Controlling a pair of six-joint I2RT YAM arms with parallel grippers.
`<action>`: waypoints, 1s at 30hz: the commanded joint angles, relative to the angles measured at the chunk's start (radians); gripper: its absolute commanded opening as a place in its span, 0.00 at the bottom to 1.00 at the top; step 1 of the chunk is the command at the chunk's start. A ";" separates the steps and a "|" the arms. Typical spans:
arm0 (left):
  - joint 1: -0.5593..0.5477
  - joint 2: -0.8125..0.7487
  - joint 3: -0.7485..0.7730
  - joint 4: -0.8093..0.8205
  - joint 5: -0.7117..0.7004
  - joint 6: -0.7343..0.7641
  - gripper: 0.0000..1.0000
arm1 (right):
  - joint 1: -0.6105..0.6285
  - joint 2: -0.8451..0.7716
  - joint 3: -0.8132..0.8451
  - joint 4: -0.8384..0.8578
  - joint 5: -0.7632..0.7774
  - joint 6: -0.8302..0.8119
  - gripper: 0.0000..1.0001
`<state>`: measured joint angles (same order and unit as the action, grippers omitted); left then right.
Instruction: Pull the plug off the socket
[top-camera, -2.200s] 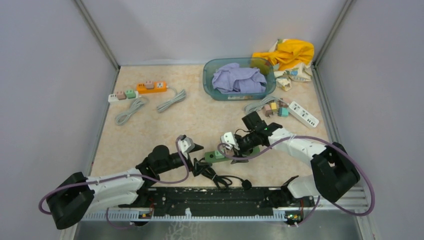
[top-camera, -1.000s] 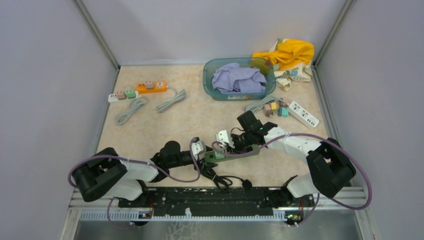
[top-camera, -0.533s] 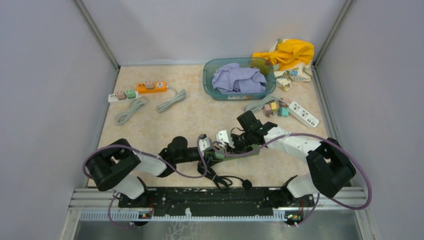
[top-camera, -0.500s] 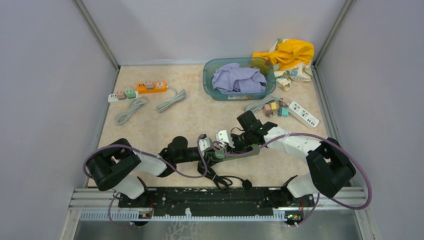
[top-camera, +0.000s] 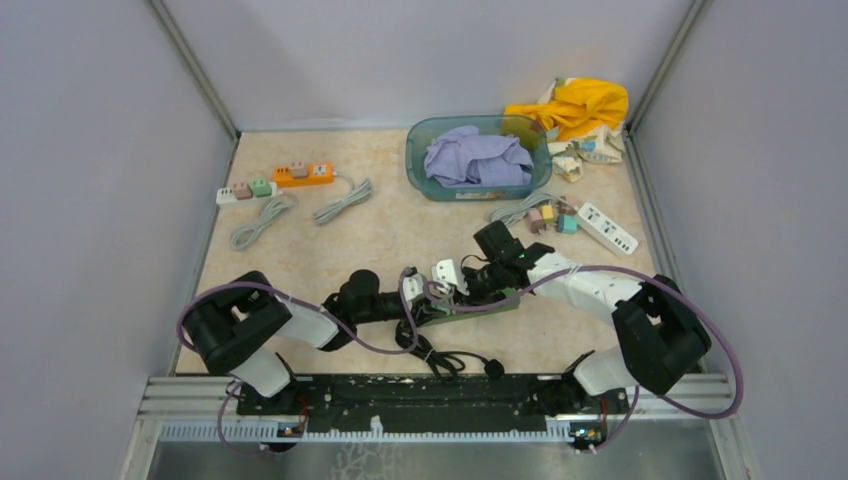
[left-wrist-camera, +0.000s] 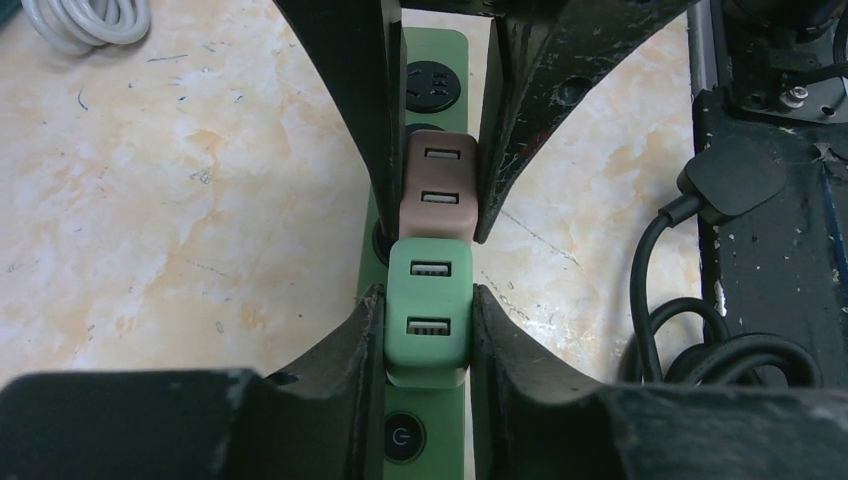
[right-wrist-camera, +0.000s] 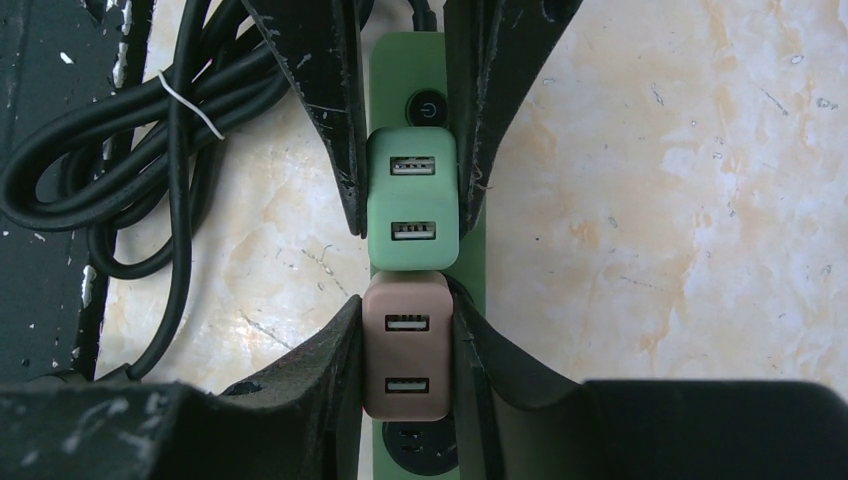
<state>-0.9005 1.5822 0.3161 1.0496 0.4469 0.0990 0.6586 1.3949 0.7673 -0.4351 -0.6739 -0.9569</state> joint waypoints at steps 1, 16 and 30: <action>-0.002 0.014 0.014 -0.015 0.009 0.030 0.01 | 0.001 -0.006 0.054 0.016 -0.017 0.015 0.00; -0.002 0.032 0.013 -0.034 0.019 0.029 0.01 | -0.016 -0.053 -0.002 0.210 -0.021 0.147 0.00; -0.003 0.038 0.020 -0.038 0.015 0.031 0.01 | -0.002 -0.036 -0.007 0.170 -0.150 0.121 0.00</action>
<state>-0.9028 1.5967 0.3275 1.0534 0.4564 0.1326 0.6247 1.3567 0.7212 -0.4088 -0.7414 -0.9733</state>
